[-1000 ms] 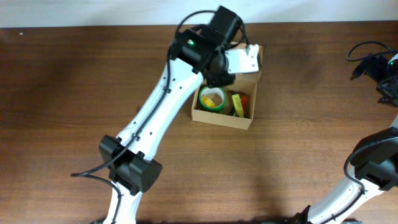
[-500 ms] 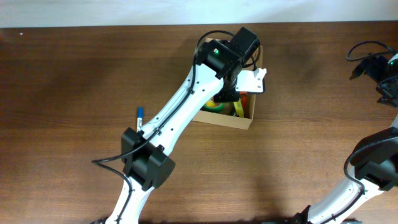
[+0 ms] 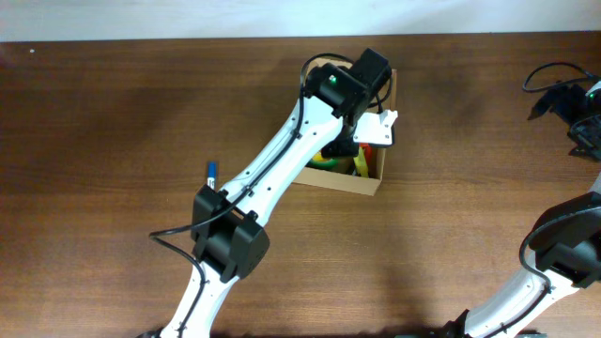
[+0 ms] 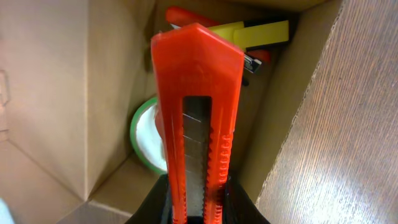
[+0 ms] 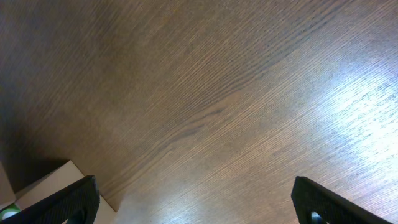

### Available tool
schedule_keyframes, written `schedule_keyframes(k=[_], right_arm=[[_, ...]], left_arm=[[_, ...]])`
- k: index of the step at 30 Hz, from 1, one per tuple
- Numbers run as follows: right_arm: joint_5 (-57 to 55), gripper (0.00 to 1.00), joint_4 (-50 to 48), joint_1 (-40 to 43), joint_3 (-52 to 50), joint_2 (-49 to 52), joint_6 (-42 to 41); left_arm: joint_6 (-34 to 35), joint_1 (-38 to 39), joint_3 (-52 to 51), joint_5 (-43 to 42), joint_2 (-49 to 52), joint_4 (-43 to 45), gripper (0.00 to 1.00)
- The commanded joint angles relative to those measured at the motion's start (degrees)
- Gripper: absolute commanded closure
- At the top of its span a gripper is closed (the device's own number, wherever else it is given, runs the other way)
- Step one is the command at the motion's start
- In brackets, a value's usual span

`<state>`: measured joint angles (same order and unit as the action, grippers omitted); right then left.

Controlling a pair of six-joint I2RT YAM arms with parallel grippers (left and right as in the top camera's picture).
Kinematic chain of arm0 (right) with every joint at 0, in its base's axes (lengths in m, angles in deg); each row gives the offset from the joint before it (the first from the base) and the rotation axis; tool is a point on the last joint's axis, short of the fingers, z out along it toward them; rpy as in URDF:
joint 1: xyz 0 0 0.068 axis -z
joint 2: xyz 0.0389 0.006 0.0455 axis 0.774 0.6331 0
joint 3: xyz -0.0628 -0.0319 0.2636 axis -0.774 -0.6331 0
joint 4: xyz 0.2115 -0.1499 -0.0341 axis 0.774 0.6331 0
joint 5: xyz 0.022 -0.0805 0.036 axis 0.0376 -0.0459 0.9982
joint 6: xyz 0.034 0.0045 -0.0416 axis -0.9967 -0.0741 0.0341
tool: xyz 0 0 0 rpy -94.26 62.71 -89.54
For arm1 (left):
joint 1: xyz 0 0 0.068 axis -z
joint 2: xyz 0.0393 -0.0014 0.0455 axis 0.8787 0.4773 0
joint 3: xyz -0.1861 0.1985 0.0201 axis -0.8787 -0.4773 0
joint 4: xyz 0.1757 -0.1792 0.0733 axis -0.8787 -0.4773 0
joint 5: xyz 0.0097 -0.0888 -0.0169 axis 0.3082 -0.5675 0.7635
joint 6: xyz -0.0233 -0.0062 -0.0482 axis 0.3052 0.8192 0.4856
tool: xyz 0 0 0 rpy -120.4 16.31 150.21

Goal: Pack container
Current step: 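Lower the red marker into the box and open the left gripper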

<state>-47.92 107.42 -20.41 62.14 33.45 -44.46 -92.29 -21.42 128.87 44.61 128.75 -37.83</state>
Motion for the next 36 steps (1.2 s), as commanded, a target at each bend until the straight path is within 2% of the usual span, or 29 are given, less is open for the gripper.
schedule_keyframes(k=[1,20,36], right_arm=[[0.5,0.01,0.0,0.0,-0.4,-0.4,0.1],[0.5,0.01,-0.2,0.0,-0.4,-0.4,0.1],[0.5,0.01,-0.2,0.0,-0.4,-0.4,0.1]], left_arm=[[-0.9,0.1,-0.9,-2.8,1.2,0.2,0.85],[0.4,0.8,-9.7,-6.7,1.9,2.2,0.85],[0.4,0.6,-9.8,-8.6,3.9,2.9,0.80]])
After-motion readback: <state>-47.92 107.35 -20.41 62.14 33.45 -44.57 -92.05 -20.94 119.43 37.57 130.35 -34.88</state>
